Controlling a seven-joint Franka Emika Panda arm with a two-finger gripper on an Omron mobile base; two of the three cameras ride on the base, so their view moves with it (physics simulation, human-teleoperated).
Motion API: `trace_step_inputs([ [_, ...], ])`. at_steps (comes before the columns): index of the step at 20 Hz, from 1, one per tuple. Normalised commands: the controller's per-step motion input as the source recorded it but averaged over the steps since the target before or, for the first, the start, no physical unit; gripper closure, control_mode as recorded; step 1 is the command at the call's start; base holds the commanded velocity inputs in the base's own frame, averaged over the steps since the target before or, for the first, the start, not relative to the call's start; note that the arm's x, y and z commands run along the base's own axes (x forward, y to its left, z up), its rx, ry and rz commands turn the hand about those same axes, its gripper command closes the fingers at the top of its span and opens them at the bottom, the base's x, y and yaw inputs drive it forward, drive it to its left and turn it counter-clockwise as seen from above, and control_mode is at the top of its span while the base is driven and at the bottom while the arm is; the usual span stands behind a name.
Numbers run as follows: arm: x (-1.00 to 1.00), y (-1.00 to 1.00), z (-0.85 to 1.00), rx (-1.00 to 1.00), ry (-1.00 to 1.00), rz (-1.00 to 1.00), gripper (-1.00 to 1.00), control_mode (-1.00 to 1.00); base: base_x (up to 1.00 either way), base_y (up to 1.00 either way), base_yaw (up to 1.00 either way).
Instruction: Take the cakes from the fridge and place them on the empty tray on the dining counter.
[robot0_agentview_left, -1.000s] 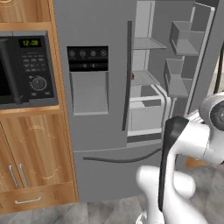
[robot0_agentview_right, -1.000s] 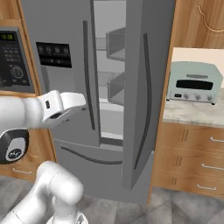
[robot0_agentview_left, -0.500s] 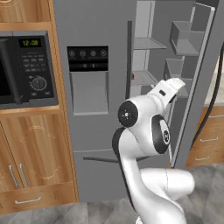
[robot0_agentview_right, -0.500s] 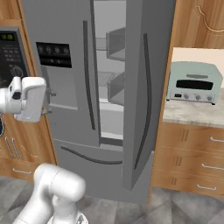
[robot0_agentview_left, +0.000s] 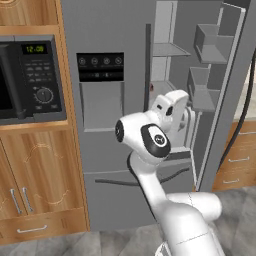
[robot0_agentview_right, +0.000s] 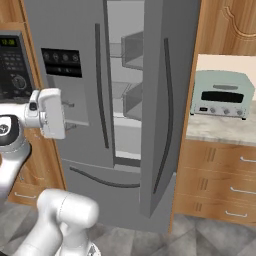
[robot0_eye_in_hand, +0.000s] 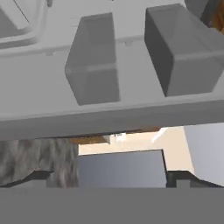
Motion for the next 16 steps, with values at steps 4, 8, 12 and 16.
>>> trace_step_inputs([
  [4, 0.46, -0.32, 0.0, 0.0, 0.15, -0.02, -1.0, -1.0, 0.0, 0.0, 0.0],
  [8, 0.12, -0.53, 0.0, 0.01, 0.11, 0.0, -1.0, -1.0, 0.0, 0.0, 0.0],
  [12, 0.43, -0.36, -0.11, 0.0, 0.13, 0.0, -1.0, -1.0, 0.0, 0.0, 0.0],
  [16, 0.69, -0.23, -0.13, 0.0, 0.14, 0.0, -1.0, -1.0, 0.0, 0.0, 0.0],
])
